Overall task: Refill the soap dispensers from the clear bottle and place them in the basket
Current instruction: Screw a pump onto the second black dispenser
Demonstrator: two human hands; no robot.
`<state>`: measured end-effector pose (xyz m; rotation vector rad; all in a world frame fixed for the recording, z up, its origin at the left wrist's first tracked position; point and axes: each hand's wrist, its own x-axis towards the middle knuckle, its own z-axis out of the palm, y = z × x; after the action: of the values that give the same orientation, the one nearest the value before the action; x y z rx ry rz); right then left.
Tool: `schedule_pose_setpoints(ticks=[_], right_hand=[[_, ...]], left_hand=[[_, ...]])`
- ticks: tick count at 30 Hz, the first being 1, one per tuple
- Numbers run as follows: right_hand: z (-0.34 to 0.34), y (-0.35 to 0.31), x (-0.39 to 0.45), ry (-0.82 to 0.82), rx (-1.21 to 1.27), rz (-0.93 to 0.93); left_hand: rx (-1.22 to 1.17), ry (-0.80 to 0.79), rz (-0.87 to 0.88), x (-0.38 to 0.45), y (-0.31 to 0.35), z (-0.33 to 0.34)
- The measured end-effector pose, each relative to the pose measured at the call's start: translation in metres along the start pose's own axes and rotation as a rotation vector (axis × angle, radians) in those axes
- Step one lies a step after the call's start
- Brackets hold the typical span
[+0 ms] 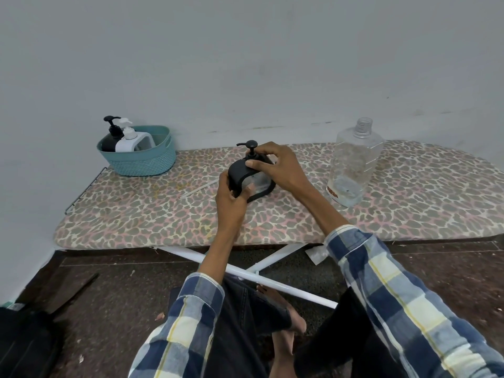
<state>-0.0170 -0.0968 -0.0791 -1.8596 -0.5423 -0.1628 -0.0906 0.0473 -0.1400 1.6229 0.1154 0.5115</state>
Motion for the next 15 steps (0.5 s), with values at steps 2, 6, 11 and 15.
schedule_pose_setpoints(ticks=[2,6,11,15], right_hand=[[-0.017,-0.001,-0.002,-0.162,0.14,0.046],[-0.035,0.002,-0.008,-0.331,0.279,0.038],[-0.035,0.001,-0.013,-0.171,0.131,0.047],[-0.03,-0.001,-0.013,-0.069,-0.015,0.019]], left_hand=[[-0.059,-0.148,-0.034,0.0,0.003,-0.003],[-0.028,-0.254,-0.059,0.003,0.004,-0.004],[0.072,-0.159,-0.003,-0.003,0.004,0.005],[0.159,-0.082,0.05,-0.009,0.004,0.01]])
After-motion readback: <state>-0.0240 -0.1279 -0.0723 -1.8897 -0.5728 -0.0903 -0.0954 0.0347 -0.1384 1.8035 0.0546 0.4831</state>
